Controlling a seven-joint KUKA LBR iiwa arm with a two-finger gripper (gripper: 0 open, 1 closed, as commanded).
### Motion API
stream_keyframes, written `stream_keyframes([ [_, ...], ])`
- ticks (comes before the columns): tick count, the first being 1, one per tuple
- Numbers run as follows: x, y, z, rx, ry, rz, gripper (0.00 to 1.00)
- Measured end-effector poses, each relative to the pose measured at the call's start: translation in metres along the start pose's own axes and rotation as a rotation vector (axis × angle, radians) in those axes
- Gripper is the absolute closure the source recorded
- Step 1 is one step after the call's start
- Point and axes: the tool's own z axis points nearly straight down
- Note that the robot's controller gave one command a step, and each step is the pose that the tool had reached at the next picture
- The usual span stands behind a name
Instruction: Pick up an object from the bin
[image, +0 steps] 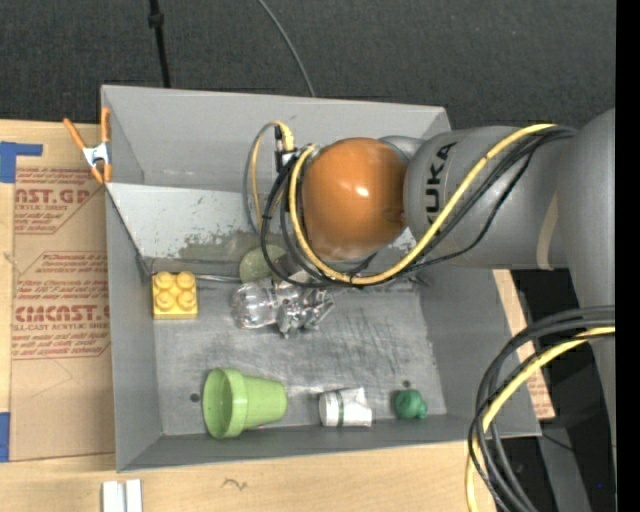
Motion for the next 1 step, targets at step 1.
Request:
stream_keyframes([
  [1, -0.0007, 0.0039, -0.0007, 0.009, -0.001, -0.003, 1.00],
])
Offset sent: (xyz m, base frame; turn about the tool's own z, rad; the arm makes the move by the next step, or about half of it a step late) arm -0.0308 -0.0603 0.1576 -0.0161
